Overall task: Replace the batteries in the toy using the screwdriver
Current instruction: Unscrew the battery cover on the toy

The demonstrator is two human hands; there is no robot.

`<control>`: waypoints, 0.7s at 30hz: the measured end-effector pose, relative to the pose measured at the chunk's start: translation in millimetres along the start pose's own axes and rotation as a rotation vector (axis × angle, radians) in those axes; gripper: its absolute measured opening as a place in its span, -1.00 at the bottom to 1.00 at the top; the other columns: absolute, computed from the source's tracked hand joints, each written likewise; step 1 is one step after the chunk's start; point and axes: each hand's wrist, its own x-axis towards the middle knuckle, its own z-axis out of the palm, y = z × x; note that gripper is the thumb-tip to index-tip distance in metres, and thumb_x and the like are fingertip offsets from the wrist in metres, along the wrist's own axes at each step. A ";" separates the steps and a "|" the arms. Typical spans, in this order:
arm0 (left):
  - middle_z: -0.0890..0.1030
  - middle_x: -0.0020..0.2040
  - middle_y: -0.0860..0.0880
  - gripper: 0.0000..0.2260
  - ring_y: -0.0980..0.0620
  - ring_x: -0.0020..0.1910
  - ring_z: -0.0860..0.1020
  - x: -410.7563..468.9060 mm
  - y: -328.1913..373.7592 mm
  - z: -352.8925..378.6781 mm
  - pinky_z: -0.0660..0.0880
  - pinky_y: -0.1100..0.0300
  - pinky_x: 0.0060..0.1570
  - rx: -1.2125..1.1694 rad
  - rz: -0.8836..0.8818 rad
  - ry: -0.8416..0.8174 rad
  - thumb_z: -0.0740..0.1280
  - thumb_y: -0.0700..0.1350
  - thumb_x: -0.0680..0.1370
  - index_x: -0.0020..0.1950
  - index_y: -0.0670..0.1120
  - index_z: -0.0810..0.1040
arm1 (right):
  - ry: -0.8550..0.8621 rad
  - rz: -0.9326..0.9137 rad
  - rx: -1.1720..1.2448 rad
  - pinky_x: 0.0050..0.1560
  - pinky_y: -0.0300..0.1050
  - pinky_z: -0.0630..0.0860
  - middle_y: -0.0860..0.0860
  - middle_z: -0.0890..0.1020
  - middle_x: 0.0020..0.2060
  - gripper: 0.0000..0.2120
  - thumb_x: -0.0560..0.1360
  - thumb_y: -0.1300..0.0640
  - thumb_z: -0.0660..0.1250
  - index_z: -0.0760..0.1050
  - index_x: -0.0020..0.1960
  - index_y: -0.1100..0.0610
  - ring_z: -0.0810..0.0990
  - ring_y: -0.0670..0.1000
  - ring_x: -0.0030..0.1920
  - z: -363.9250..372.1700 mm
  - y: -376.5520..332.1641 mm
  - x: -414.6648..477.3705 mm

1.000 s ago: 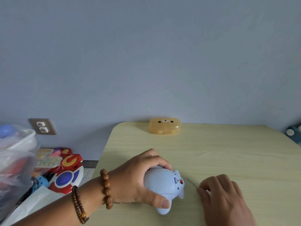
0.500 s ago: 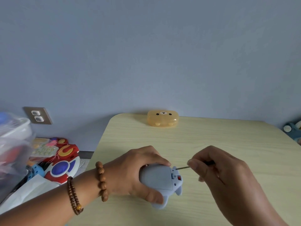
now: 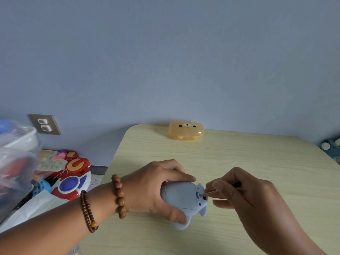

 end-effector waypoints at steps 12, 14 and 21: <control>0.48 0.15 0.25 -0.35 0.21 0.18 0.52 0.3 0.4 1.0 0.51 0.22 0.14 0.003 0.006 0.031 0.62 0.20 0.26 0.31 0.18 0.56 | -0.164 -0.244 -0.598 -0.17 -0.19 0.55 -0.16 0.58 -0.18 -0.95 0.57 -0.03 0.32 0.48 -0.03 -0.09 0.55 -0.13 -0.21 -8.1 -36.0 18.6; 0.48 0.15 0.25 -0.37 0.21 0.18 0.52 -0.3 1.1 1.2 0.51 0.22 0.14 -0.008 0.009 0.035 0.63 0.18 0.27 0.31 0.18 0.56 | -0.180 -0.315 -0.652 -0.13 -0.15 0.57 -0.19 0.58 -0.15 -0.93 0.56 -0.01 0.36 0.48 0.02 -0.12 0.57 -0.13 -0.14 -11.1 -41.0 19.0; 0.51 0.16 0.26 -0.39 0.22 0.18 0.54 -0.5 -1.7 0.3 0.51 0.25 0.14 -0.021 0.004 0.038 0.63 0.20 0.27 0.29 0.17 0.58 | -0.232 -0.435 -0.950 -0.18 0.01 0.59 -0.08 0.62 -0.17 -0.84 0.63 -0.13 0.12 0.40 0.07 -0.08 0.60 0.05 -0.20 -8.9 -48.6 26.0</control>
